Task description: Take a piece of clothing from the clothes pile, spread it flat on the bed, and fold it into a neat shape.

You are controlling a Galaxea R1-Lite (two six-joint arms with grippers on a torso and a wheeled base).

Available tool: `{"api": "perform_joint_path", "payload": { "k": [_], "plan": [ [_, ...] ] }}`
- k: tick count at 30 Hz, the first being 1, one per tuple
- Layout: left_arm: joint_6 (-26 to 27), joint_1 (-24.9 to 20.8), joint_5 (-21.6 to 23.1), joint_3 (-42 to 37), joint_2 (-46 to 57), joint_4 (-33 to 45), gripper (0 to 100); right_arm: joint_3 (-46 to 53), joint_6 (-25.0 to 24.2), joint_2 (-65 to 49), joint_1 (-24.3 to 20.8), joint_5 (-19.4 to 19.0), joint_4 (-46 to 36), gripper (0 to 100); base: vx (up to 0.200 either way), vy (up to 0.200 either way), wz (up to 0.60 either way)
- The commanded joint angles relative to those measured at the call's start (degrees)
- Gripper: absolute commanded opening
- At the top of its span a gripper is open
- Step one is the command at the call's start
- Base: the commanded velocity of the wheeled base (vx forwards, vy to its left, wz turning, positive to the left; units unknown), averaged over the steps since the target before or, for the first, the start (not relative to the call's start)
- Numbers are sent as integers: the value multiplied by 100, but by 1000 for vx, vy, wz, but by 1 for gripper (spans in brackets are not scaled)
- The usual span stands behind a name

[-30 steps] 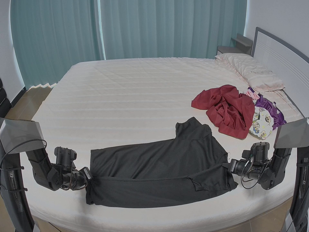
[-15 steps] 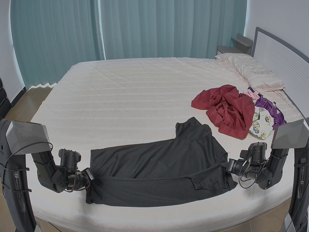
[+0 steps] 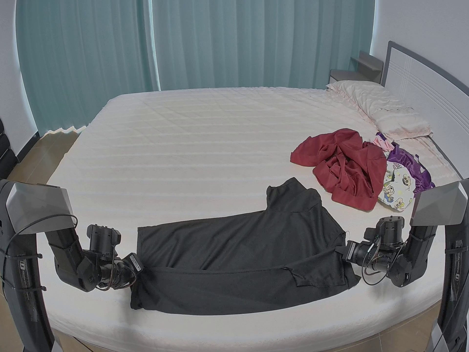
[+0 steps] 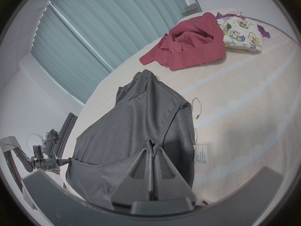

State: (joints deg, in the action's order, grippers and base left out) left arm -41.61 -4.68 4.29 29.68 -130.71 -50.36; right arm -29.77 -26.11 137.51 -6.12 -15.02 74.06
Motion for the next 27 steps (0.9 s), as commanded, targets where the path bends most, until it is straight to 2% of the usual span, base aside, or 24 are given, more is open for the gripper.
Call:
{"api": "perform_joint_path", "payload": {
  "k": [1, 8, 9, 15, 18, 22, 24, 27],
  "plan": [
    [3, -6, -7, 20, 1, 9, 100, -64, 1, 127, -12, 60, 3, 0, 0, 0, 0],
    [74, -24, -60, 2, -16, -18, 100, -152, 10, 241, -56, 96, 30, 0, 0, 0, 0],
    [74, -24, -60, -6, -7, -27, 100, -170, 1, 241, -65, 87, 56, 100, 0, 0, 0],
    [39, 2, -7, -15, 19, -27, 100, -126, -25, 250, -21, 96, 355, 100, 0, 0, 0],
    [12, 108, 151, -42, 81, -27, 100, -90, -272, 83, 67, 219, 452, 100, 0, 0, 0],
    [-128, 310, 705, -59, 371, 17, 100, 138, -737, -488, 41, 518, 390, 100, 0, 0, 0],
    [-392, 451, 1127, -68, 581, 26, 100, 472, -1001, -822, -126, 535, 373, 100, 0, 0, 0],
    [-585, 565, 1364, -68, 705, 26, 100, 788, -1361, -972, -504, 597, 373, 100, 0, 0, 0]
  ]
}}
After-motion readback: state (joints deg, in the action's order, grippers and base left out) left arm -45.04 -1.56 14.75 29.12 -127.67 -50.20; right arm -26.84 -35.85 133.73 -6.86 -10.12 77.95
